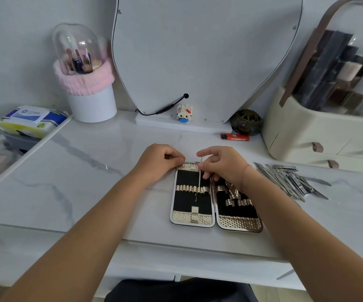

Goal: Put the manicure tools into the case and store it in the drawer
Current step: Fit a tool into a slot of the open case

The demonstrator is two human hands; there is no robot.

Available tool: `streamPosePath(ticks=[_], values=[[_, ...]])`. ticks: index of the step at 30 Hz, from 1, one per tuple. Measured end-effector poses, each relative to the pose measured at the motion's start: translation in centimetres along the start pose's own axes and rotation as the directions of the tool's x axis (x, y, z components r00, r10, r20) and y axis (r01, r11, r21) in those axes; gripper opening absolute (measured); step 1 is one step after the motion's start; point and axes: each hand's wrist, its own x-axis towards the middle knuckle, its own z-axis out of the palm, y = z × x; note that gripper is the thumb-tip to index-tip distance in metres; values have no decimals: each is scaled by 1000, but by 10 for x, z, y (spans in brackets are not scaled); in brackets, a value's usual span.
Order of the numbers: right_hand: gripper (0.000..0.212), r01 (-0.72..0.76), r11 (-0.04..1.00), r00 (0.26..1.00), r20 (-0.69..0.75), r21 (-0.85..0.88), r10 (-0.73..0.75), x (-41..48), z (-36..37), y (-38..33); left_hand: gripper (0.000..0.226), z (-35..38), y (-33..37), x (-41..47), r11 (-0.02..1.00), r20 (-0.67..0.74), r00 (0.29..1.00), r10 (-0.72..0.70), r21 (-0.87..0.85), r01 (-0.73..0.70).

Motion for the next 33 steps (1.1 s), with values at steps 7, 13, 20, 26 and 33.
streamPosePath(ticks=[7, 13, 20, 26, 33], values=[[26, 63, 978, 988, -128, -201, -90, -3, 2, -1, 5, 0, 0, -1, 1000, 5, 1000, 18, 9, -19], [32, 17, 979, 999, -36, -203, -24, -7, -3, -9, 4, 0, -1, 0, 999, 4, 999, 31, 34, -32], [41, 80, 957, 997, 9, -277, -81, -12, -3, -7, 3, 1, -2, 1, 999, -3, 1000, 26, 24, -26], [31, 97, 943, 995, 22, -320, -95, -15, -3, -8, 4, 0, 0, 0, 1000, -3, 1000, 18, 13, -18], [34, 92, 919, 996, 30, -384, -87, -14, -2, -10, 2, 1, 0, 0, 1000, -3, 1000, 15, 18, -15]])
